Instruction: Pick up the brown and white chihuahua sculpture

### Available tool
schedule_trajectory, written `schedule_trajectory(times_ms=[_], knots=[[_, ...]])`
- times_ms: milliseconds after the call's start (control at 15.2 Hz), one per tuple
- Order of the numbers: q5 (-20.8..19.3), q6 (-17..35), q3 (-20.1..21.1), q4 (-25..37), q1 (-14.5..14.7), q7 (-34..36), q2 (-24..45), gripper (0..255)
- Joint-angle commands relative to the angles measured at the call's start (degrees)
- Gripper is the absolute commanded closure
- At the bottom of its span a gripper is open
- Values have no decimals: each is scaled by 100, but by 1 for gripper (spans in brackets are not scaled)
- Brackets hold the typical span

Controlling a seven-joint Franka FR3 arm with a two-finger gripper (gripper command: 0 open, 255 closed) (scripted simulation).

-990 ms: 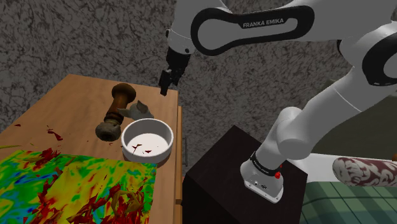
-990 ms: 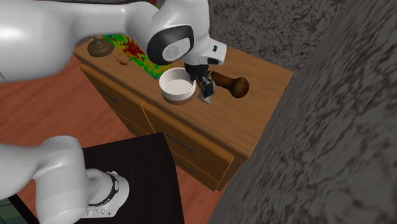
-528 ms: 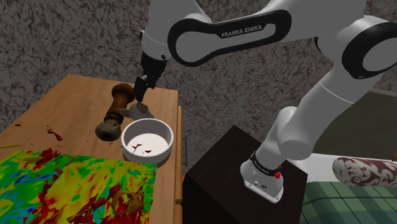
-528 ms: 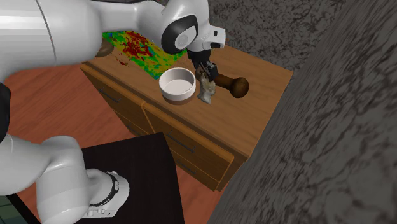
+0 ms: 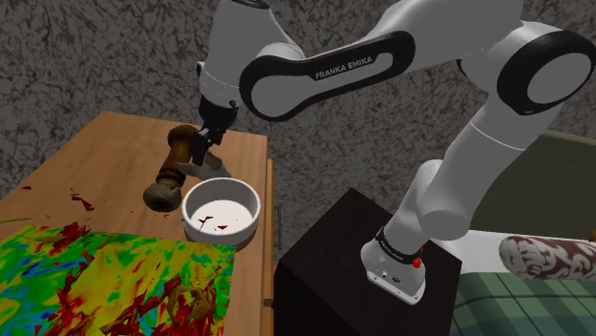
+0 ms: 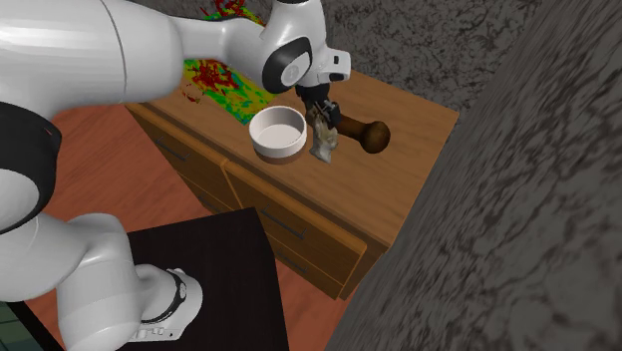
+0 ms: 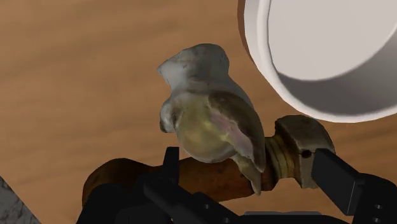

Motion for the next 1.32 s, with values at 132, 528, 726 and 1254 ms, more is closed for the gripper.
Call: schedule_trajectory(times_ms=[132, 528, 726, 1254], knots=[[-21, 118, 2, -77, 1, 17, 41, 255], [-18, 115, 4, -83, 3, 18, 31, 255], [-19, 117, 4, -80, 2, 18, 36, 255], [74, -481, -8, 325, -3, -57, -168, 255]])
